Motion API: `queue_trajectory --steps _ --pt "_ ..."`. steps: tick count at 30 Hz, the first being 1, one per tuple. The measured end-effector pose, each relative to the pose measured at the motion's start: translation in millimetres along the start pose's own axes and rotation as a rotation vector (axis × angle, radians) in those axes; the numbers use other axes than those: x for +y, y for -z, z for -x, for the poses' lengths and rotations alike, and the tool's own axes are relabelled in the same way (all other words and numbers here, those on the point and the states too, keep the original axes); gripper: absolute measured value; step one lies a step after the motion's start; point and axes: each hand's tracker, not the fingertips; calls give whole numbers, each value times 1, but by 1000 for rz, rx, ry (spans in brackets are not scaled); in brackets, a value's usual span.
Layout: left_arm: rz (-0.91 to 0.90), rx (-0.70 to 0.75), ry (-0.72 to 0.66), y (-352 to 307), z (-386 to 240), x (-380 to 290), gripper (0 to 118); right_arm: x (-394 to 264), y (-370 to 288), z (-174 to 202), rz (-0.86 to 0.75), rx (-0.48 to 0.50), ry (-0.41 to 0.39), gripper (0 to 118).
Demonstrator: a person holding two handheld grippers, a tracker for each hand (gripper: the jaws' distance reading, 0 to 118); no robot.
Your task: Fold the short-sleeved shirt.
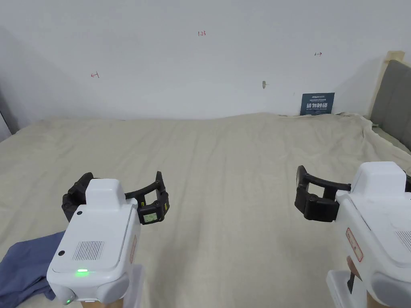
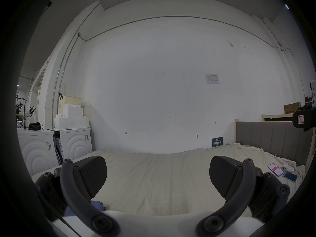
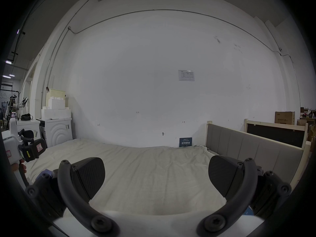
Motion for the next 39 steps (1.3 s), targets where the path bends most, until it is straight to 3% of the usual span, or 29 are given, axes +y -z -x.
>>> queue_trajectory --steps 13,16,21,24,29,39 --pt "2 -1 -13 -1 3 1 118 -1 2 4 26 -40 -32 118" --pt "4 -5 -18 -2 4 2 118 1 5 3 78 -51 34 118" --pt "2 -6 -14 -4 5 4 118 9 11 3 265 -223 193 118" --pt "-1 -7 -13 -5 6 5 118 16 16 -2 416 -225 240 118" --pt "-4 -6 -19 -5 7 6 118 26 26 -8 534 -252 277 117" --pt "-9 -3 -27 -3 6 7 118 40 10 22 518 -233 208 117"
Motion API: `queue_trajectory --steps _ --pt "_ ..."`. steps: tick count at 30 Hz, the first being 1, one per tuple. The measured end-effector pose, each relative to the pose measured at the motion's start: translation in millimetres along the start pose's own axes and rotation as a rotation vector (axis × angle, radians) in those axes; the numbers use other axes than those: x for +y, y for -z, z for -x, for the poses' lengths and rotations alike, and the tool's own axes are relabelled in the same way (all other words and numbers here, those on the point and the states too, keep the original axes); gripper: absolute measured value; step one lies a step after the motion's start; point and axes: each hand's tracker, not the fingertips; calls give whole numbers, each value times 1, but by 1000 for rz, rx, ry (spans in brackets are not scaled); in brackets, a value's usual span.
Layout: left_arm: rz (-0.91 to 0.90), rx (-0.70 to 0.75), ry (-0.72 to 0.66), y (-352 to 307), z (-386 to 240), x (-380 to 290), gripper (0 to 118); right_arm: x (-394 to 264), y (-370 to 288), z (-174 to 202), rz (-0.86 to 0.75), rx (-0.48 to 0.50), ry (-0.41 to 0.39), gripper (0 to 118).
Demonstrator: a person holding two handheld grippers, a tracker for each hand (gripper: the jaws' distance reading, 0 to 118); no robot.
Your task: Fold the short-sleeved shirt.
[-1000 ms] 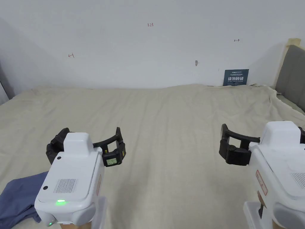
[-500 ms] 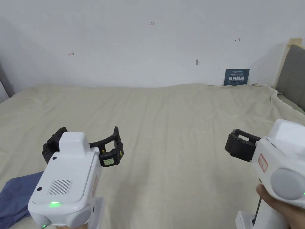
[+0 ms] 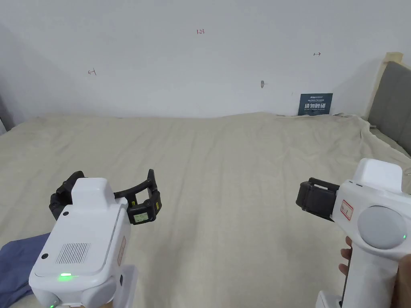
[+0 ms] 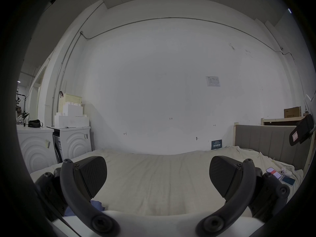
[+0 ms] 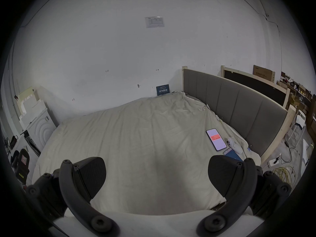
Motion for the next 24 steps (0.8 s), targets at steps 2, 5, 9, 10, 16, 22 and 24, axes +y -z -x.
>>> queue_trajectory --steps 2,5,9,10,16,22,24 --pt "0 -3 3 0 0 0 118 0 0 0 0 3 4 117" --pt "-3 -4 10 -1 0 0 118 -2 -2 4 -35 -17 7 117" --pt "-4 -6 12 -1 0 0 118 2 4 -2 -15 0 14 117" --pt "-4 -4 11 -1 0 0 118 1 5 -2 -22 8 13 117" --pt "-8 -5 13 -1 1 2 118 -6 28 -27 -215 118 -40 117" --pt "-18 -2 15 -2 1 2 118 -19 26 -30 -404 131 -74 118" --pt "-22 -5 12 -2 1 2 118 -23 26 -28 -445 115 -83 118"
